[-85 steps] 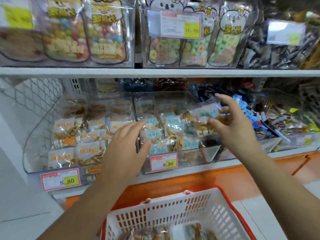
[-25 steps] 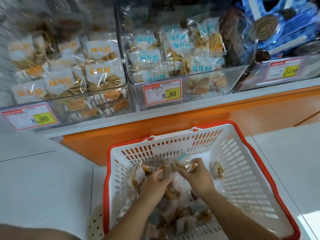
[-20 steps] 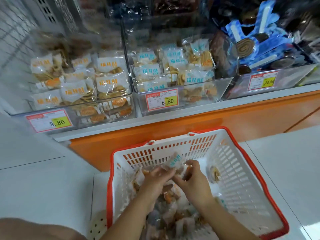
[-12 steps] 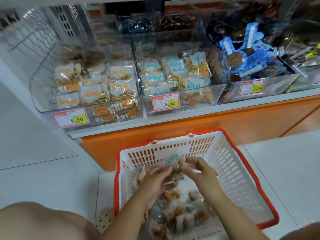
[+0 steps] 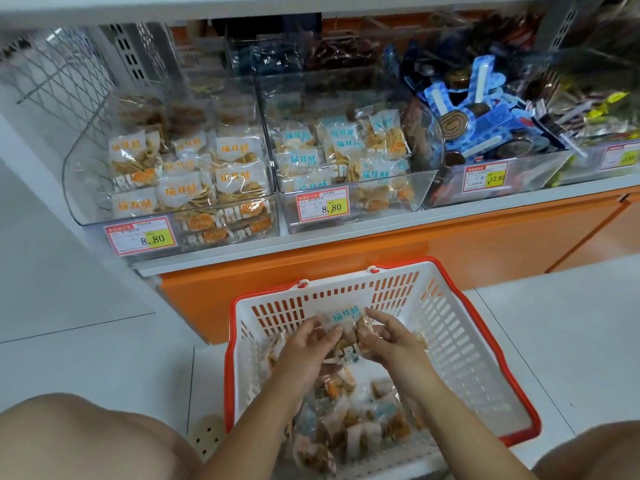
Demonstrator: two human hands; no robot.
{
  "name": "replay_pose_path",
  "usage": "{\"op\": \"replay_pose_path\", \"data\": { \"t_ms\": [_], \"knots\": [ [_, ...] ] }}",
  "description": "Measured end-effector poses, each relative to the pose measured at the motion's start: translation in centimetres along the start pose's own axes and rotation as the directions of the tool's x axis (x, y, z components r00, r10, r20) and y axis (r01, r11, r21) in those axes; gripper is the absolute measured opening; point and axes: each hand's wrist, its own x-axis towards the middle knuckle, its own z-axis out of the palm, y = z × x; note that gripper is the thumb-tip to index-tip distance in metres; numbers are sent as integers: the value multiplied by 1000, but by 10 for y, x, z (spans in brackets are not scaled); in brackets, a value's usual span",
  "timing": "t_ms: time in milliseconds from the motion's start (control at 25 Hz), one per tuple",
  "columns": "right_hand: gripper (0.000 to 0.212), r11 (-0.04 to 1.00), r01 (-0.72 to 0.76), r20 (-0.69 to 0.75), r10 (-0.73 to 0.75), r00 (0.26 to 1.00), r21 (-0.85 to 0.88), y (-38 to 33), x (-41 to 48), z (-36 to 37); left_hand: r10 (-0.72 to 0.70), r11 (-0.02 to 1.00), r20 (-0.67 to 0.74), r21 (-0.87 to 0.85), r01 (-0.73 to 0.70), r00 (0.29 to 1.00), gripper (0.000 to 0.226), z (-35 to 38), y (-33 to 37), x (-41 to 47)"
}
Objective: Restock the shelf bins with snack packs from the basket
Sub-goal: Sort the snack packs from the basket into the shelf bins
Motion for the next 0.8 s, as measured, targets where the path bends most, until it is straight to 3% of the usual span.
{"op": "replay_pose_path", "data": {
  "t_ms": [160, 280, 360, 400, 480, 560, 680, 720, 800],
  "knots": [
    [53, 999, 28, 81, -29, 996, 18, -26, -5, -1, 77, 992, -14, 101, -75, 997, 29, 9, 21, -5],
    [56, 990, 135, 102, -132, 986, -27, -81, -6, -4, 258, 946, 11, 199, -255, 966, 26, 12, 70, -10],
    [56, 956, 281, 18, -281, 960, -88, -135, -6, -9, 457, 845, -21, 324, -426, 889, 31, 7, 112, -14],
    [55, 921, 362, -31, -370, 929, -148, -166, -6, -13, 580, 754, -64, 421, -505, 812, 34, 1, 134, -16],
    [58, 793, 504, -110, -566, 817, -341, -223, -2, -22, 768, 564, -132, 602, -565, 626, 40, -16, 172, -13],
    [60, 613, 554, -103, -717, 689, -563, -266, 13, -30, 834, 427, -135, 771, -472, 534, 50, -36, 201, -4],
    [49, 330, 459, 26, -789, 613, -825, -300, 48, -26, 783, 352, -111, 890, -290, 611, 63, -58, 213, 13],
    [47, 236, 401, 79, -773, 629, -885, -306, 61, -21, 749, 367, -111, 890, -270, 653, 65, -62, 210, 18],
    [44, 64, 269, 163, -652, 740, -961, -310, 85, -14, 704, 373, -98, 894, -249, 703, 63, -64, 202, 26]
  ]
}}
